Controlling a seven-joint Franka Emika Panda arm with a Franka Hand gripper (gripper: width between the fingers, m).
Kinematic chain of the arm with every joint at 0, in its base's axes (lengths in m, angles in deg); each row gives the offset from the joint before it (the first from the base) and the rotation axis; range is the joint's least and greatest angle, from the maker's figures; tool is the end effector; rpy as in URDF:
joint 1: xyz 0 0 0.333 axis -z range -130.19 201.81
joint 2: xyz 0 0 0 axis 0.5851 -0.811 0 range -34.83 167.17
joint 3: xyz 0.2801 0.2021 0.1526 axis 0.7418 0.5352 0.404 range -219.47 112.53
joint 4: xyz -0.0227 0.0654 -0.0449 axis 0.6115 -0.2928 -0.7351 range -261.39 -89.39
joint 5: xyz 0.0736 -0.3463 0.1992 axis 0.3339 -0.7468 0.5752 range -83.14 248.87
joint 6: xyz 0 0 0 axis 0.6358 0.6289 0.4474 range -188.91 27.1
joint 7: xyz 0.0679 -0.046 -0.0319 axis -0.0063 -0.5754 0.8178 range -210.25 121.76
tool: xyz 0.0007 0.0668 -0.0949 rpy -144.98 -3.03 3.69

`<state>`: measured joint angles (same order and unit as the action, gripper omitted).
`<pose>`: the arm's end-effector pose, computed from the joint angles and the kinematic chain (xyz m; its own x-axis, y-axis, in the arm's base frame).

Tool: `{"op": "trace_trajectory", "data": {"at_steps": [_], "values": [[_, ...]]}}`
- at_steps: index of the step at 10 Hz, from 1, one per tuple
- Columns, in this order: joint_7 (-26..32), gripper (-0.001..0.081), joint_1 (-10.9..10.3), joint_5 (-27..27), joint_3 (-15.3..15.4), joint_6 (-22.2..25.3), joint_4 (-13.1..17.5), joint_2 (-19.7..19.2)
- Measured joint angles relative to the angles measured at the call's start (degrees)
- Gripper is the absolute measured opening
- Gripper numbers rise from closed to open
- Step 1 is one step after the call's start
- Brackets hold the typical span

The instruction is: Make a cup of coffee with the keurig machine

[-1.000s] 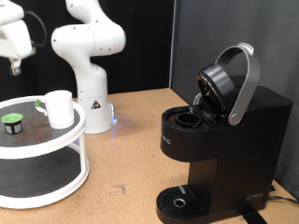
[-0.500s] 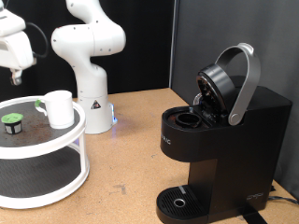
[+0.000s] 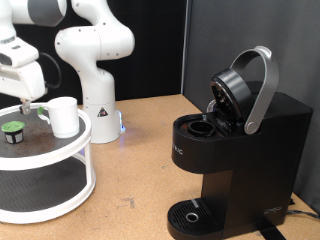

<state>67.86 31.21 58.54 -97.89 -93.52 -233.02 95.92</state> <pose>0.2790 -0.2702 0.4160 -0.0016 0.9997 0.0233 0.9986 0.0028 -0.0528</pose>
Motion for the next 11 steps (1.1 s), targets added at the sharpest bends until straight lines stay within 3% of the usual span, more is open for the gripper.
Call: {"op": "trace_trajectory", "data": {"at_steps": [6, 11], "values": [[-0.1, 0.0807, 0.3, -0.4, -2.7, -7.9, -3.1, -3.8], [0.0, 0.0807, 0.2, -0.4, -3.2, -10.3, -3.7, -7.2]]}}
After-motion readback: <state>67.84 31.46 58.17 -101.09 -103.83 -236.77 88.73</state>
